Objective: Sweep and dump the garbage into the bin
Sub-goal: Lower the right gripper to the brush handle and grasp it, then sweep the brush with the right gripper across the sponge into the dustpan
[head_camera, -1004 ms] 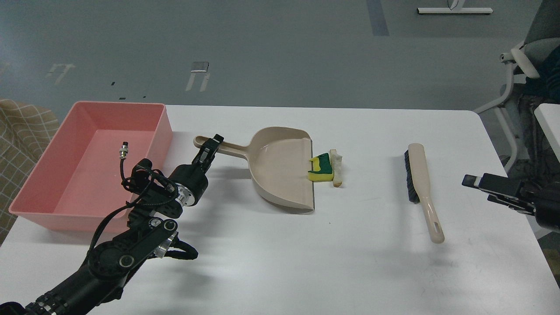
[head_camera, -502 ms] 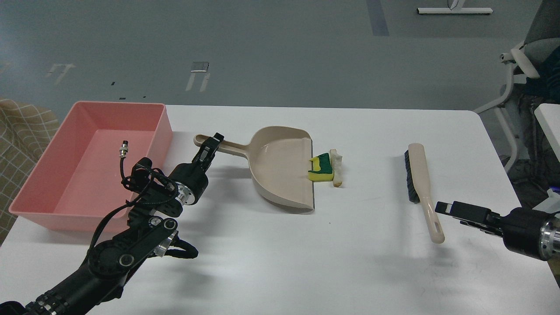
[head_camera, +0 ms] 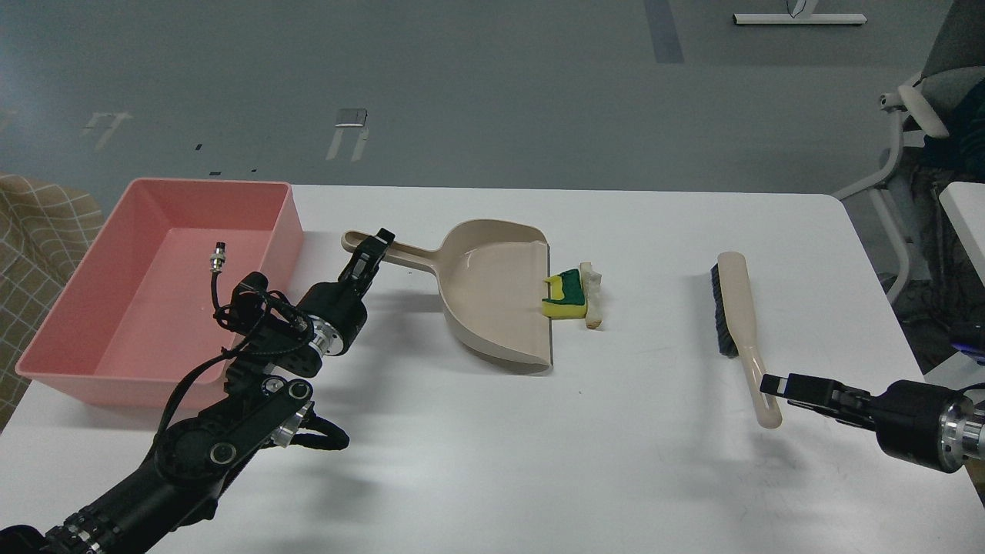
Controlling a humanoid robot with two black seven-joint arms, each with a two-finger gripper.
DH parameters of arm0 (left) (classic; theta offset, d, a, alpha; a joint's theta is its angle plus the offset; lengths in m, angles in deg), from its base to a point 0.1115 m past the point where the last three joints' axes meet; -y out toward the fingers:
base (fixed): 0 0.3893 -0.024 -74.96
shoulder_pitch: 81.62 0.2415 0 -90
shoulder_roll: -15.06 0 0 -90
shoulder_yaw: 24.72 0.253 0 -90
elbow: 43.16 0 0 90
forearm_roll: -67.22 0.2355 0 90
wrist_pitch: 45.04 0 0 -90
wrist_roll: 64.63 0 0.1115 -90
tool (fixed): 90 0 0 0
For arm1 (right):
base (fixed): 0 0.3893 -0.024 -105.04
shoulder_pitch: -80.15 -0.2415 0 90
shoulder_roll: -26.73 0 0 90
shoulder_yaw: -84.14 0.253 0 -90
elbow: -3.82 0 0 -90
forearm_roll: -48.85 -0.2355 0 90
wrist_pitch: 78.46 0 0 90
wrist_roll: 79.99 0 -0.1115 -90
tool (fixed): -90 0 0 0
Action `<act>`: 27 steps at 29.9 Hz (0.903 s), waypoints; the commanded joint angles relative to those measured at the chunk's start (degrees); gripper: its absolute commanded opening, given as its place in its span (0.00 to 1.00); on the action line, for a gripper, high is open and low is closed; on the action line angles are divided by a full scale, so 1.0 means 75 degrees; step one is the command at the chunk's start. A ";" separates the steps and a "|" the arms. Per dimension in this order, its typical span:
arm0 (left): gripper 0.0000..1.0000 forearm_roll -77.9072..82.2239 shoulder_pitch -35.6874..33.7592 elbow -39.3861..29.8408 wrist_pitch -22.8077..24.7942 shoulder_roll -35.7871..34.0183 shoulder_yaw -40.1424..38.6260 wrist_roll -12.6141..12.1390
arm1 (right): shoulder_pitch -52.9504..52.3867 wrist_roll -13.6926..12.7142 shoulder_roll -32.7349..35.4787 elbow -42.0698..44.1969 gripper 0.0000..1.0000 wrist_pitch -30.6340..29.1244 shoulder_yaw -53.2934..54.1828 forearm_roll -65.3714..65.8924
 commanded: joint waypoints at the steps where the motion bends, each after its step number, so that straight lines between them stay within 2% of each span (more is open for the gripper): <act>1: 0.00 -0.0002 -0.0006 0.0000 0.0000 -0.0005 0.0000 0.0007 | 0.0043 -0.0027 -0.0012 0.0003 0.57 0.0000 0.0013 0.0001; 6: 0.00 -0.0002 -0.0006 0.0000 0.0000 -0.0016 0.0000 0.0007 | 0.0043 -0.0027 -0.0012 0.0003 0.50 0.0000 0.0013 0.0001; 21: 0.00 -0.0014 -0.0076 -0.0012 0.0012 -0.0028 0.0000 0.0007 | -0.0086 -0.0050 -0.0176 0.0003 0.51 0.0012 0.0083 -0.0011; 27: 0.00 -0.0037 -0.0111 -0.0023 0.0012 -0.0040 0.0012 0.0007 | -0.0086 -0.0226 -0.0492 0.0073 0.51 0.0012 0.0071 0.0001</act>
